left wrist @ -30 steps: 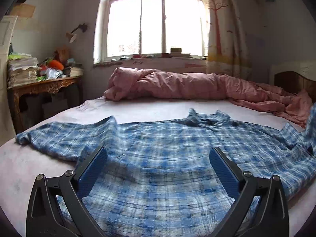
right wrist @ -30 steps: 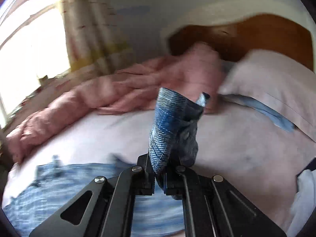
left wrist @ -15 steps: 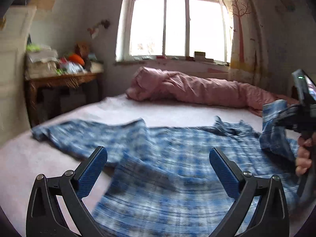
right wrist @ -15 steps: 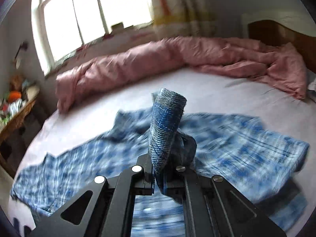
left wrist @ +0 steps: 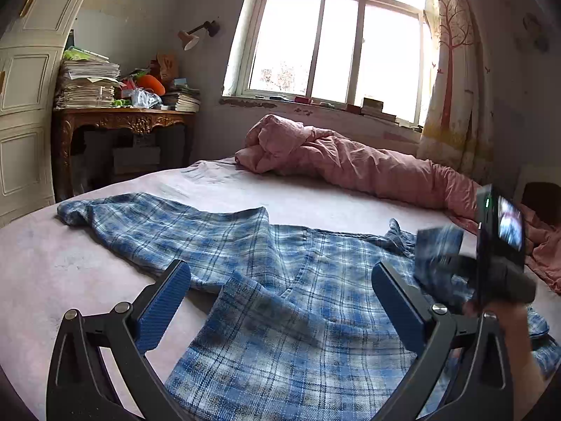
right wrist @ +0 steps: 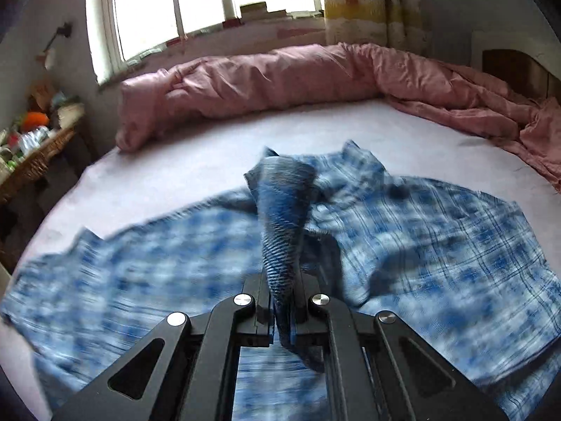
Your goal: Fold large clothes
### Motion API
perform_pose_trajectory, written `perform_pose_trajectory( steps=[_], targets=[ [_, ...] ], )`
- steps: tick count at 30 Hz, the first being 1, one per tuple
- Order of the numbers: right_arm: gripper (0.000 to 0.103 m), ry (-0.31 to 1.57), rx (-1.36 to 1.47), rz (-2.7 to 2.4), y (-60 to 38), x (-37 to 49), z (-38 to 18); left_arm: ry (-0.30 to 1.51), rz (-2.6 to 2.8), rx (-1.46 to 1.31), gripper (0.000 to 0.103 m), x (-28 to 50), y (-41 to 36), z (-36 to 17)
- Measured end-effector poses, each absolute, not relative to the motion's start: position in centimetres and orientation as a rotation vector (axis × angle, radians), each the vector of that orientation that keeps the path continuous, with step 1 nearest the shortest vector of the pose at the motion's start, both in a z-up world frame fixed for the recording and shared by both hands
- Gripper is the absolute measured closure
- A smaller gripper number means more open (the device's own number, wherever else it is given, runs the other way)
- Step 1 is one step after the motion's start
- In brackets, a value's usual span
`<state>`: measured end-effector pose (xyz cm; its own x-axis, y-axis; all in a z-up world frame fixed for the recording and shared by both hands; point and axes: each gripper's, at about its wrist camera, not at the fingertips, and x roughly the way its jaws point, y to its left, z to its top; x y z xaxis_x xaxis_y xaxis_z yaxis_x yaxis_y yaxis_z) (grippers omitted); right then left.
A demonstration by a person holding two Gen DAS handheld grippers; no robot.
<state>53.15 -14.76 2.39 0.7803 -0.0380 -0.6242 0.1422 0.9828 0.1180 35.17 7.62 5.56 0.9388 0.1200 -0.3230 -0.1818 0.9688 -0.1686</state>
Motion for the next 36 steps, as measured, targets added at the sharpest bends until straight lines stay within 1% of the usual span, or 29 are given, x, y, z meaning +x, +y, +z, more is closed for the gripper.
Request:
perform_pose_trajectory(
  steps=[4,6,7,8,9,10,11,13,16,18,19,20,23,27,29,31,36],
  targets=[
    [0.096,0.742,0.247,0.011,-15.9,53.6,-0.2,0.289,0.148,-0.226,0.0,34.2,8.3,6.3],
    [0.092,0.777,0.251,0.056,-16.0,53.7,-0.5,0.275,0.148,-0.239,0.0,34.0,8.8,6.6],
    [0.083,0.795,0.242,0.072,-15.8,53.7,-0.5,0.28,0.154,-0.233,0.0,34.2,9.0,6.5],
    [0.068,0.808,0.23,0.084,-15.5,53.6,-0.5,0.292,0.162,-0.222,0.0,34.4,9.1,6.4],
    [0.061,0.82,0.212,0.113,-15.2,53.4,-0.4,0.301,0.165,-0.211,0.0,34.7,9.2,6.3],
    [0.048,0.819,0.199,0.141,-14.9,53.2,-0.3,0.302,0.167,-0.203,0.0,34.9,9.4,6.4],
    [0.046,0.807,0.181,0.171,-14.6,52.7,-0.1,0.297,0.17,-0.197,0.0,35.0,9.7,6.5],
    [0.046,0.79,0.151,0.159,-14.3,51.5,0.3,0.289,0.188,-0.203,0.0,35.1,10.6,6.5],
    [0.045,0.793,0.192,0.213,-14.9,50.0,1.1,0.307,0.202,-0.248,0.0,35.4,12.3,6.0],
    [0.04,0.77,0.225,0.219,-16.0,48.5,1.8,0.327,0.209,-0.274,0.0,35.9,13.3,5.7],
    [0.036,0.751,0.226,0.217,-16.6,47.6,2.2,0.337,0.213,-0.28,0.0,36.1,13.7,5.5],
    [0.033,0.734,0.218,0.209,-17.0,46.9,2.6,0.345,0.216,-0.28,0.0,36.3,13.9,5.3],
    [0.033,0.682,0.149,0.135,-18.5,44.3,3.5,0.367,0.191,-0.292,0.0,36.8,14.4,4.9],
    [0.026,0.621,0.114,0.072,-20.6,41.1,4.2,0.387,0.154,-0.301,0.0,37.2,14.1,4.7],
    [0.017,0.578,0.113,0.047,-21.4,39.7,4.5,0.392,0.155,-0.285,0.0,37.2,13.8,4.7],
    [0.016,0.521,0.124,-0.008,-22.2,38.6,5.0,0.402,0.154,-0.261,0.0,37.2,13.5,4.9],
    [0.014,0.456,0.16,-0.082,-23.8,37.2,6.5,0.394,0.172,-0.235,0.0,36.6,14.1,5.7]
  ],
)
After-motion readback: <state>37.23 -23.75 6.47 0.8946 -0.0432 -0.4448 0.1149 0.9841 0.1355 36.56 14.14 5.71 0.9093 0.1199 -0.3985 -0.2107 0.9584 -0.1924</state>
